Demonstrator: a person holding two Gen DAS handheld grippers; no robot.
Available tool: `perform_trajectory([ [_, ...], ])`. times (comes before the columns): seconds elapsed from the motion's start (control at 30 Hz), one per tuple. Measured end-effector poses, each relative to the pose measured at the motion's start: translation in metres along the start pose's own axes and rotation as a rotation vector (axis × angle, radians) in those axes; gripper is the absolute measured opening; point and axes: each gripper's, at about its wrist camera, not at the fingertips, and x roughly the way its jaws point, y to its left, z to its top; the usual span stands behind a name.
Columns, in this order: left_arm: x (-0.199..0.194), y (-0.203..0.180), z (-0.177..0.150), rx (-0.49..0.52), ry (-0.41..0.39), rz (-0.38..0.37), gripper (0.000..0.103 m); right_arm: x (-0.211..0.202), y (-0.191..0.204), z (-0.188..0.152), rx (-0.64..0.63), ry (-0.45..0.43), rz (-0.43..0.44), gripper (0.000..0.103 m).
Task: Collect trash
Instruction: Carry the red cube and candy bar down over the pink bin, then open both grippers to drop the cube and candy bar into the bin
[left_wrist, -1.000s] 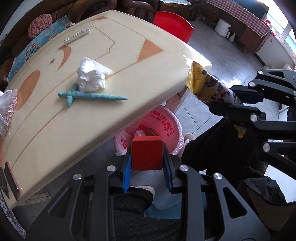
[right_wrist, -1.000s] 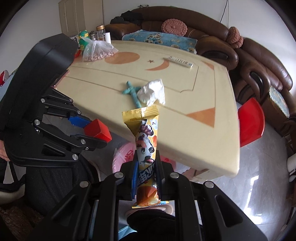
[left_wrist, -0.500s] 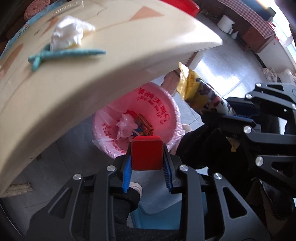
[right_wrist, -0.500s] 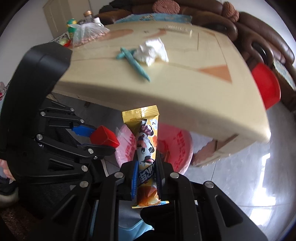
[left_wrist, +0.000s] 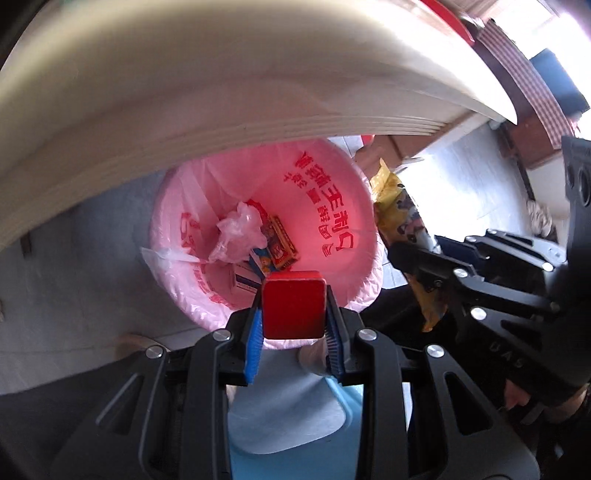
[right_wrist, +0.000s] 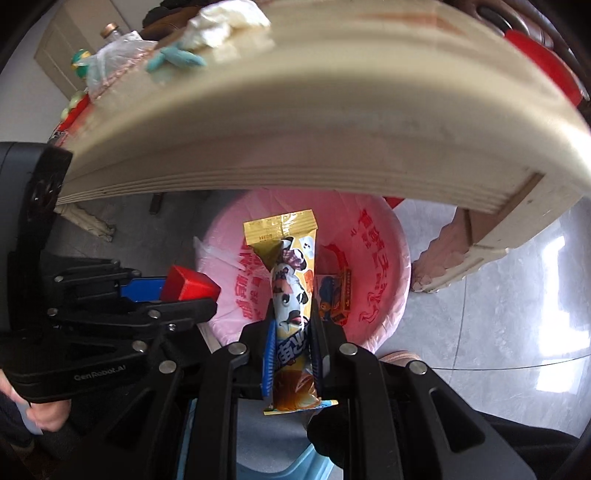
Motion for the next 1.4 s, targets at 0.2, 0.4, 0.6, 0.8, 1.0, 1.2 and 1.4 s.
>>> perform_trajectory([
  [0.2,0.022,0.013,0.008,-0.066,0.006,-0.019,0.029,0.032,-0.009,0.002,-0.012,0.037,-0.016,0.016],
  [0.4,0.033,0.02,0.013,-0.092,0.017,0.006,0.046,0.047,-0.011,0.008,-0.025,0.035,0.003,0.027],
  [0.6,0.013,0.026,0.01,-0.108,-0.059,0.051,0.057,0.042,-0.014,0.011,-0.013,-0.006,-0.01,0.058],
  [0.8,0.009,0.023,0.007,-0.072,-0.079,0.087,0.058,0.042,-0.017,0.012,0.0,-0.003,-0.003,0.058],
  [1.0,0.004,0.027,0.01,-0.103,-0.101,0.105,0.058,0.039,-0.017,0.013,-0.003,-0.014,-0.003,0.058],
  [1.2,-0.025,0.032,0.003,-0.143,-0.091,0.161,0.058,0.014,-0.007,0.008,-0.024,-0.026,0.006,0.058],
  [1.4,-0.087,0.043,0.005,-0.24,-0.022,0.185,0.059,-0.056,0.02,0.018,-0.104,-0.086,0.065,0.058],
])
